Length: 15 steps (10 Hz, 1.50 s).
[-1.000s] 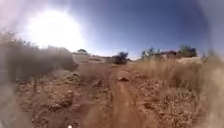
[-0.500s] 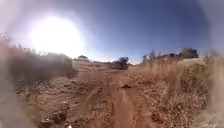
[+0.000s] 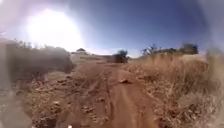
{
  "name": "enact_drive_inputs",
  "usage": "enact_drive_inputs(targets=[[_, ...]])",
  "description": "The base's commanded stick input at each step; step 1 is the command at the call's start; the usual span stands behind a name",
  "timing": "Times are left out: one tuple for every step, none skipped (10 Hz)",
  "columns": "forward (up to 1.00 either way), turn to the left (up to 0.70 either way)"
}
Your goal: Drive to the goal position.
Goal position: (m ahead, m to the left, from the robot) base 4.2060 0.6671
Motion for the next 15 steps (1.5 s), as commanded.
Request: enact_drive_inputs(targets=[[0.50, 0.00], [0.50, 0.00], [0.50, 0.00], [0.50, 0.00], [0.50, 0.00], [0.50, 0.00], [0.50, 0.00], [0.50, 0.00], [0.50, 0.00], [0.50, 0.00], [0.50, 0.00], [0.50, 0.00], [0.50, 0.00], [0.50, 0.00], [0.50, 0.00]])
